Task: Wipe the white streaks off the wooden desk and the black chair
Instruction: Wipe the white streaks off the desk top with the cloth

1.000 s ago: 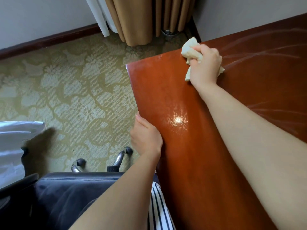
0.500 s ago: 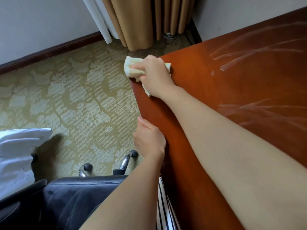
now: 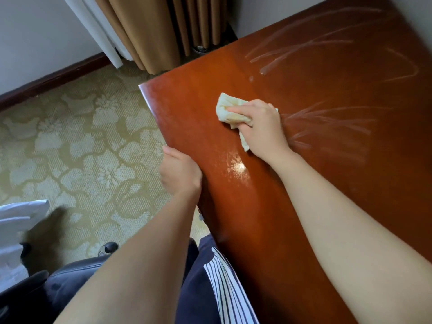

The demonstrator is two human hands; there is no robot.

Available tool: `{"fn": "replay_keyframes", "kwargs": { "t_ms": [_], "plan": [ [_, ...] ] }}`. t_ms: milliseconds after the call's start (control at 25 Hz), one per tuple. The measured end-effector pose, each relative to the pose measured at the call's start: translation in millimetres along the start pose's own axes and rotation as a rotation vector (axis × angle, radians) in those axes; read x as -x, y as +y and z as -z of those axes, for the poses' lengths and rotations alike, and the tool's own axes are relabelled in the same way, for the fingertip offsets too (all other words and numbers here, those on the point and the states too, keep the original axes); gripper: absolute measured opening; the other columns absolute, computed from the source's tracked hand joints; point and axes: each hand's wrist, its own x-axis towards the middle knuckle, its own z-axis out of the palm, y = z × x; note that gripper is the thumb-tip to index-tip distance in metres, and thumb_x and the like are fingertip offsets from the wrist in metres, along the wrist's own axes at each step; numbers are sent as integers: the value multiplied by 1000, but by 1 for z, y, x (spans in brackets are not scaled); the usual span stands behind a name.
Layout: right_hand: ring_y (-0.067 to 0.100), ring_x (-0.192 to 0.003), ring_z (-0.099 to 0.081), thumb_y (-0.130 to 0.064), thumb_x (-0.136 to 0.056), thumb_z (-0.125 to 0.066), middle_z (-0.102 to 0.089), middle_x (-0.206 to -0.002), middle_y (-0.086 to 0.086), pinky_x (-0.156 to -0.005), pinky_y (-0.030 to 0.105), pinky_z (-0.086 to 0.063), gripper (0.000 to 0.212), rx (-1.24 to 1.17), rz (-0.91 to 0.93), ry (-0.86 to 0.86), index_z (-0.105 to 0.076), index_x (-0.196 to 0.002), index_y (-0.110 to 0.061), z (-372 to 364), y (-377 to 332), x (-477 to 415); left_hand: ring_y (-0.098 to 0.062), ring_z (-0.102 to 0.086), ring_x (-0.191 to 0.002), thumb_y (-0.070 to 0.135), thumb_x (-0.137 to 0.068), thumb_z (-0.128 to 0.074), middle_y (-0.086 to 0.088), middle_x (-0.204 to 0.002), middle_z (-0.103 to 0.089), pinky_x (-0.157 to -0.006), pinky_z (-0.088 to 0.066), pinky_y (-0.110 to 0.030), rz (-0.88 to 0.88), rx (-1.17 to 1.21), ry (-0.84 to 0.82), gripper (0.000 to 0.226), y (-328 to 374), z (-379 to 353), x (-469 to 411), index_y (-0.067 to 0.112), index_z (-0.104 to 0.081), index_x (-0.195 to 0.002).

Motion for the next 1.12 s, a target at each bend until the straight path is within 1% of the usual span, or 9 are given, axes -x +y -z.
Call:
{"fn": "replay_keyframes", "kwargs": {
  "t_ms": [200,320,400,480,560,640,760,920,1120],
  "plan": [
    [19,-108,-45,-7,-90,-57,-58,-118,2,-83,11,-19,36,-23,-87,52,-64,-120,-26,16,31,60,-38,-57,-102,28,-105,-12,-21,-106,-63,-84,-39,-37,-72,1,7,57,-8,0,3,-3,-60,-106],
    [9,-101,-37,-6,-89,-59,-58,-113,-3,-87,16,-27,37,-71,-143,72,-64,-120,-26,19,40,102,-31,-48,-120,27,-105,-17,-16,-131,-54,-96,-33,-33,-106,38,-24,47,-8,4,10,4,-46,-134],
    [4,-98,-35,-3,-86,-61,-56,-105,-9,-86,12,-27,40,-85,-115,41,-65,-118,-28,19,44,127,-24,-29,-139,24,-103,-26,-9,-155,-27,-108,-22,-32,-281,-5,-15,47,-11,4,14,13,-24,-149],
    [2,-97,-36,0,-83,-63,-52,-98,-16,-91,15,-30,44,-90,-66,-4,-67,-114,-30,19,49,147,-25,-11,-146,23,-98,-37,-10,-160,-5,-114,-13,-42,-550,-198,19,58,-12,0,19,16,-16,-152],
    [4,-99,-39,4,-79,-64,-53,-97,-17,-95,25,-37,48,-95,2,-58,-69,-111,-30,18,54,161,-25,-3,-147,26,-95,-40,-10,-160,-1,-115,-6,-47,-721,-344,-12,61,-5,-12,25,19,-17,-152],
    [5,-97,-41,8,-75,-64,-57,-98,-14,-93,23,-38,51,-96,109,-108,-70,-110,-28,21,60,162,-25,2,-148,29,-96,-37,-10,-160,1,-116,0,-47,-813,-375,-68,60,13,-30,37,19,-15,-152],
    [2,-90,-34,7,-72,-63,-61,-97,-7,-86,17,-36,46,-55,183,-78,-71,-108,-21,26,72,146,-26,8,-147,30,-99,-30,-9,-160,6,-116,6,-45,-836,-373,-127,60,33,-56,56,16,-7,-153],
    [6,-91,-34,6,-76,-67,-61,-100,-3,-80,22,-37,46,-25,18,106,-69,-111,-23,42,88,107,-24,6,-148,34,-102,-24,-10,-160,2,-119,3,-43,-754,-473,-98,60,31,-76,64,7,-4,-152],
    [15,-100,-39,-3,-87,-58,-57,-115,2,-85,20,-30,37,-8,-182,192,-65,-118,-23,68,97,43,-27,3,-147,35,-101,-22,-15,-159,-1,-119,-1,-46,-735,-549,-76,61,35,-82,68,3,-6,-151]
  ]
}}
